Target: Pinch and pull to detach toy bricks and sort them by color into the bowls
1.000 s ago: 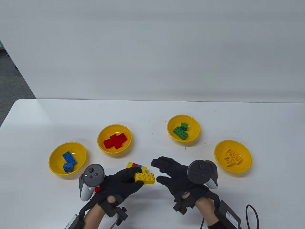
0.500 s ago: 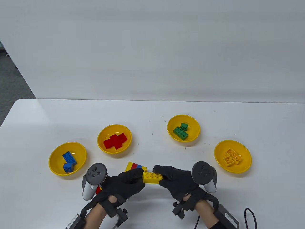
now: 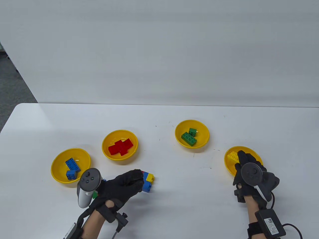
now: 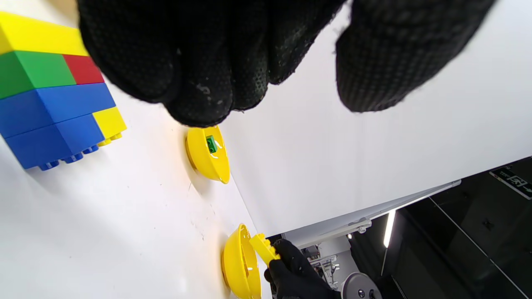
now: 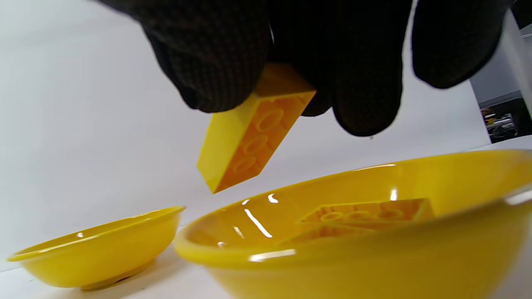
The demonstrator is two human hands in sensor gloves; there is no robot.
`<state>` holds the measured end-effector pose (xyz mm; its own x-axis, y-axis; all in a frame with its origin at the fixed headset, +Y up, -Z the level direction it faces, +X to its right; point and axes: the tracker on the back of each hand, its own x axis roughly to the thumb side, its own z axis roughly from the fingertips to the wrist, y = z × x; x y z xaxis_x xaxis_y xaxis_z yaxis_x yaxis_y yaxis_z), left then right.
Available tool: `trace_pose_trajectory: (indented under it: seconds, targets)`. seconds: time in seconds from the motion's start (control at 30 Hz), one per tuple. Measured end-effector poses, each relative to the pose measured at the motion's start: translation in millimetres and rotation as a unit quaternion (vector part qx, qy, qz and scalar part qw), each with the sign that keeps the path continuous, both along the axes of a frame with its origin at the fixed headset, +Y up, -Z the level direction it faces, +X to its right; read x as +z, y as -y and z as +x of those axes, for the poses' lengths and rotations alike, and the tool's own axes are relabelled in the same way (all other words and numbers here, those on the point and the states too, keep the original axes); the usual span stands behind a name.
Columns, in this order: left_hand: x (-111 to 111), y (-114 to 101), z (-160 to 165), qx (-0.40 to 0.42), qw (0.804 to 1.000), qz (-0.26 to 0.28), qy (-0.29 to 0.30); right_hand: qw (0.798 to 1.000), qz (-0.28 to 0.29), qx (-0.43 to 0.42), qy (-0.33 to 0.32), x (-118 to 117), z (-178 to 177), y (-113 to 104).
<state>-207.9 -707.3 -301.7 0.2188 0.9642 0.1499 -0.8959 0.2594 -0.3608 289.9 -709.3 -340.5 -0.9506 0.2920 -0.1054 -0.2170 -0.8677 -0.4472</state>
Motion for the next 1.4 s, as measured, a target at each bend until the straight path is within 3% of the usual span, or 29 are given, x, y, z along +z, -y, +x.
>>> trace_pose_trajectory:
  seconds: [0.07, 0.2, 0.37, 0.53, 0.67, 0.73, 0.83, 0.93, 1.03, 1.17, 1.27, 1.4]
  targets:
    - [0.3, -0.3, 0.3, -0.001, 1.000, 0.000, -0.001, 1.000, 0.005, 0.000, 0.016, -0.1, 6.1, 2.2]
    - [1.5, -3.0, -0.5, -0.004, 1.000, 0.007, -0.002, 0.998, -0.050, -0.038, 0.015, -2.9, 12.0, 9.9]
    - [1.7, -7.6, -5.8, -0.008, 1.000, 0.020, -0.011, 1.000, -0.014, -0.018, -0.008, 1.2, -1.1, -1.5]
    - [8.5, -35.2, -26.0, -0.042, 0.993, 0.091, -0.059, 0.998, 0.010, -0.026, -0.055, 5.3, -25.3, -13.6]
    - [19.7, -58.9, -45.9, -0.127, 0.968, 0.170, -0.135, 0.996, 0.023, -0.022, -0.085, 8.6, -41.4, -21.4]
    - [23.0, -64.8, -48.8, -0.217, 0.945, 0.195, -0.150, 0.995, 0.026, -0.024, -0.098, 10.1, -47.7, -23.8]
    - [23.6, -63.2, -41.5, -0.394, 0.886, 0.202, -0.140, 0.993, 0.029, -0.021, -0.113, 12.0, -56.1, -25.9]
    - [21.4, -51.6, -28.2, -0.514, 0.830, 0.187, -0.112, 0.992, 0.028, -0.019, -0.124, 13.2, -62.2, -26.3]
    - [22.1, -38.2, -19.1, -0.572, 0.799, 0.167, -0.075, 0.991, 0.027, -0.021, -0.131, 13.9, -65.9, -26.7]
    - [25.2, -13.0, -13.8, -0.642, 0.750, 0.130, -0.088, 0.989, 0.029, -0.017, -0.142, 14.1, -71.4, -27.4]
    - [22.8, 8.6, -4.4, -0.712, 0.688, 0.093, -0.104, 0.988, 0.030, -0.009, -0.149, 14.6, -75.5, -27.0]
    - [18.5, 23.7, 11.8, -0.784, 0.602, 0.106, -0.103, 0.988, 0.031, -0.002, -0.154, 16.0, -79.2, -27.6]
